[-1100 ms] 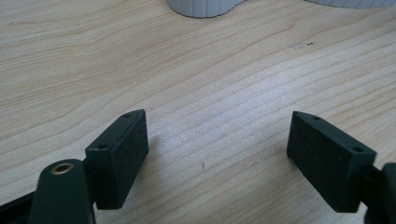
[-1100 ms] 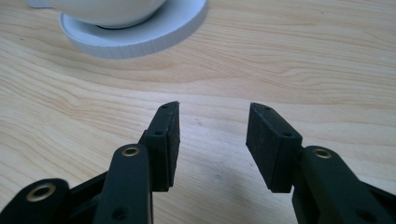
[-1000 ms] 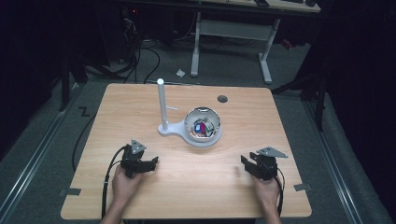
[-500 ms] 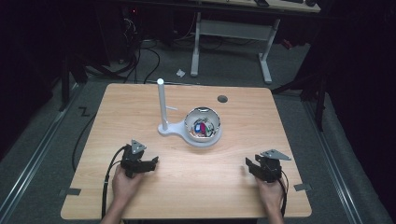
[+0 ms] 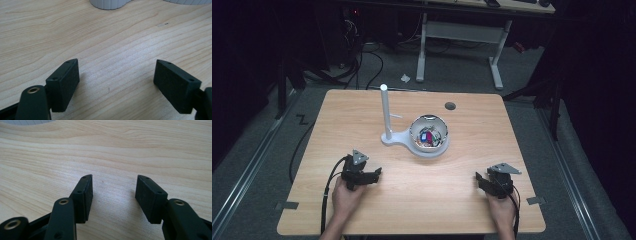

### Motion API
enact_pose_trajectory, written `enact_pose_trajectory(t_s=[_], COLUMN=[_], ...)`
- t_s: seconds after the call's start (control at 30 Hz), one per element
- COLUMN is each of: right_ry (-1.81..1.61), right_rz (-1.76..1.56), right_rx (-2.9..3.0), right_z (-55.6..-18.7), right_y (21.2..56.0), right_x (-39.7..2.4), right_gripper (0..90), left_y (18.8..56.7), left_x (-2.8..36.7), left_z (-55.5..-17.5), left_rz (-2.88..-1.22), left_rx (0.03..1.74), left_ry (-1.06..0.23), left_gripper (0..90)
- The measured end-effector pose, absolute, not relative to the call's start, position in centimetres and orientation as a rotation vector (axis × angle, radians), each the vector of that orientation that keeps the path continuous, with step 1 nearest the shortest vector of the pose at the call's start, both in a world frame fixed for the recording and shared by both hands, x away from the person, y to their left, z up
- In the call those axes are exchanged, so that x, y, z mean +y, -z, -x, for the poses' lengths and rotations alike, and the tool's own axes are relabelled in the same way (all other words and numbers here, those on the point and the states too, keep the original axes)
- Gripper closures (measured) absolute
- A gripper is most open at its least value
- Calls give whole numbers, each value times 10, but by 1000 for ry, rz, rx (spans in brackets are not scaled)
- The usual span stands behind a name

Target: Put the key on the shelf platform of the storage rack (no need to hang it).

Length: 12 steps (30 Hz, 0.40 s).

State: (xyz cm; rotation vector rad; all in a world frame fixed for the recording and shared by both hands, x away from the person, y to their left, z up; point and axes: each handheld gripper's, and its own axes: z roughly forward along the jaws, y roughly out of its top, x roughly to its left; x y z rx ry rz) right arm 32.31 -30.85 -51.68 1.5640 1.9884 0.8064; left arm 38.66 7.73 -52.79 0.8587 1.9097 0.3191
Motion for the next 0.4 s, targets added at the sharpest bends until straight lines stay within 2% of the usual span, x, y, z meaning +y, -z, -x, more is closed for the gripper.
enact_pose_trajectory(t_s=[0.13,0.4], right_ry=[-804,-802], right_rz=[-1568,-1570], right_rx=[1990,1992], right_z=[-323,-323], right_y=[517,517], right_x=[-308,-308], right_gripper=[433,410], left_y=[528,528], left_x=[77,77], left_z=[-387,-387], left_rz=[-857,-857], left_rx=[1911,1910], left_ry=[-318,-319], left_gripper=[209,210])
